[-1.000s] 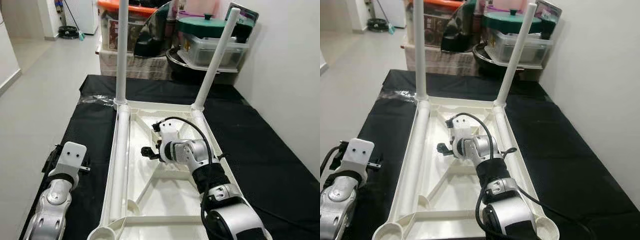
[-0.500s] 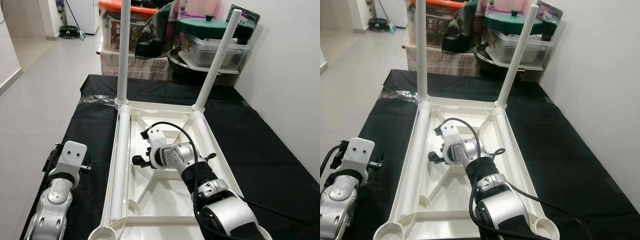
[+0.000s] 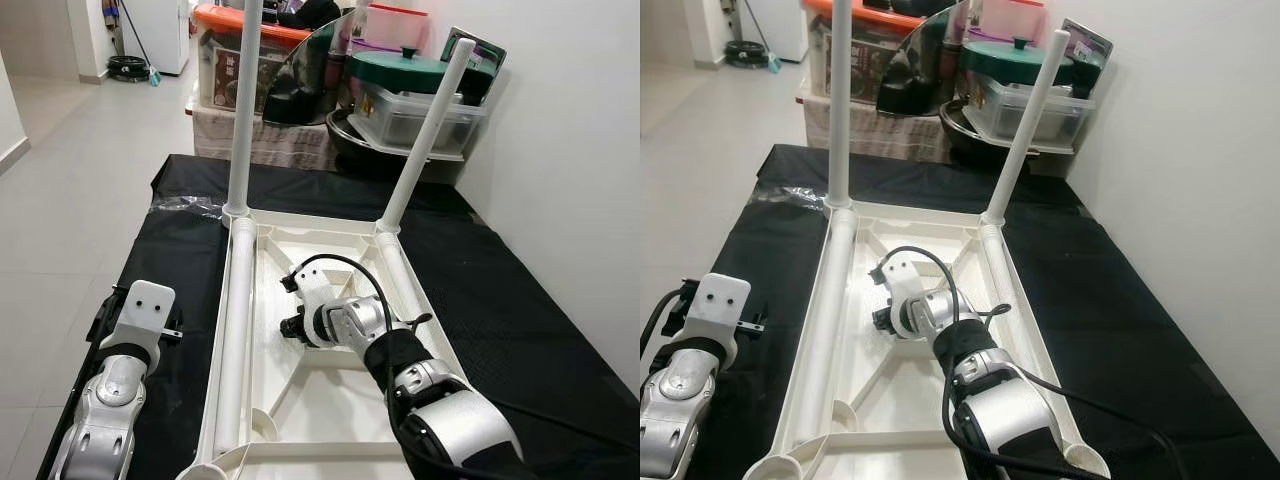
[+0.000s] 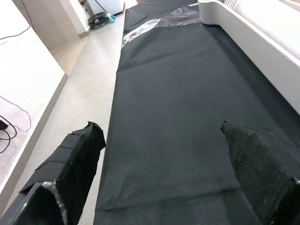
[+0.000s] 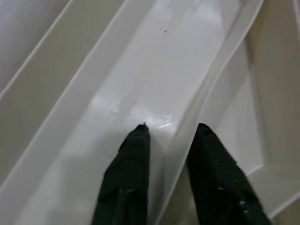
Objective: Building children table
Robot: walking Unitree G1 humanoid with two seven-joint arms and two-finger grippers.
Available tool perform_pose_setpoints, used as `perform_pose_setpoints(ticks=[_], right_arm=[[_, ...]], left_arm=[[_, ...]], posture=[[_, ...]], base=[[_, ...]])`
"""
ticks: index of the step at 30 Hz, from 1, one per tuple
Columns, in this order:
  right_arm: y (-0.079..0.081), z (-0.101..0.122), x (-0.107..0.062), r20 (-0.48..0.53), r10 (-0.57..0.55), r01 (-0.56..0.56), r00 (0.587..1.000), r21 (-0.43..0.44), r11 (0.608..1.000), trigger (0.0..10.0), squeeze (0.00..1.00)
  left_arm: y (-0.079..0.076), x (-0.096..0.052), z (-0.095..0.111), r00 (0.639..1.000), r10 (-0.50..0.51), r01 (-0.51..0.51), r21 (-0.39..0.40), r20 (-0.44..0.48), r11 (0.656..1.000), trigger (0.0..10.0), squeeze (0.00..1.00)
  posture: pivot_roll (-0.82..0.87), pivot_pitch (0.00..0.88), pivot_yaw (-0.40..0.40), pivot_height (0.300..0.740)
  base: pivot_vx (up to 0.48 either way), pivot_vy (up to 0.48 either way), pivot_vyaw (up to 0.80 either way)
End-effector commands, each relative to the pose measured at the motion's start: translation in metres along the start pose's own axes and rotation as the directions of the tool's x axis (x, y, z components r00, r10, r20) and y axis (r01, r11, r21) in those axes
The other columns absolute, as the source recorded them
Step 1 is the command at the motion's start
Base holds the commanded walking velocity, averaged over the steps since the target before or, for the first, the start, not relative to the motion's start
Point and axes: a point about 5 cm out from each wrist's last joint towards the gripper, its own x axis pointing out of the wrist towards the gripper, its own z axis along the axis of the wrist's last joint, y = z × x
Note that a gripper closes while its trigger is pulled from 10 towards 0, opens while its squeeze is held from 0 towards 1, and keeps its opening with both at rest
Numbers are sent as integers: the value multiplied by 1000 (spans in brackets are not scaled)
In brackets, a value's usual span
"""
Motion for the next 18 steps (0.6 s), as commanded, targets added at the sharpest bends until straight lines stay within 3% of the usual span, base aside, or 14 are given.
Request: perform_pose_setpoints(ticks=[1, 6, 9, 10, 12, 13, 14, 15, 16, 18], right_arm=[[1, -45, 12, -159, 80, -71, 984, 57, 996, 0, 0], [-1, -49, 11, -161, 138, -143, 977, -20, 990, 0, 0], [-3, -42, 8, -128, 238, -262, 963, -226, 938, 0, 0], [-6, -39, 5, -108, 280, -300, 954, -313, 901, 0, 0], [-6, -39, 5, -108, 280, -300, 954, -313, 901, 0, 0], [-15, -33, -4, -78, 343, -341, 936, -447, 827, 0, 0], [-15, -33, -4, -78, 343, -341, 936, -447, 827, 0, 0], [-23, -31, -10, -70, 362, -344, 930, -518, 783, 0, 0], [-23, -31, -10, -70, 362, -344, 930, -518, 783, 0, 0], [-35, -27, -20, -58, 380, -331, 923, -623, 709, 0, 0]], left_arm=[[-4, -1, -2, 1000, -9, 9, 2, -6, 1000, 10000, 0], [-6, -1, -2, 1000, -13, 13, 3, -4, 1000, 10000, 0], [-5, -2, -2, 1000, -15, 15, 5, -7, 1000, 10000, 0], [-5, -2, -3, 1000, -14, 14, 6, -8, 1000, 10000, 0], [-5, -2, -3, 1000, -14, 14, 6, -8, 1000, 10000, 0], [-4, -2, -3, 1000, -11, 11, 7, -9, 1000, 10000, 0], [-4, -2, -3, 1000, -11, 11, 7, -9, 1000, 10000, 0], [-3, -2, -3, 1000, -10, 10, 8, -9, 1000, 10000, 0], [-3, -2, -3, 1000, -10, 10, 8, -9, 1000, 10000, 0], [-4, -3, -4, 1000, -10, 10, 8, -12, 1000, 10000, 0]], posture=[[63, 0, -198, 740], [62, 0, -194, 740], [66, 0, -194, 740], [68, 0, -193, 740], [68, 0, -193, 740], [70, 0, -194, 740], [70, 0, -194, 740], [69, 0, -193, 740], [69, 0, -193, 740], [69, 0, -193, 740]], base=[[0, 0, 0], [0, 0, 0], [0, 0, 0], [0, 0, 0], [0, 0, 0], [0, 0, 0], [0, 0, 0], [0, 0, 0], [0, 0, 0], [0, 0, 0]])
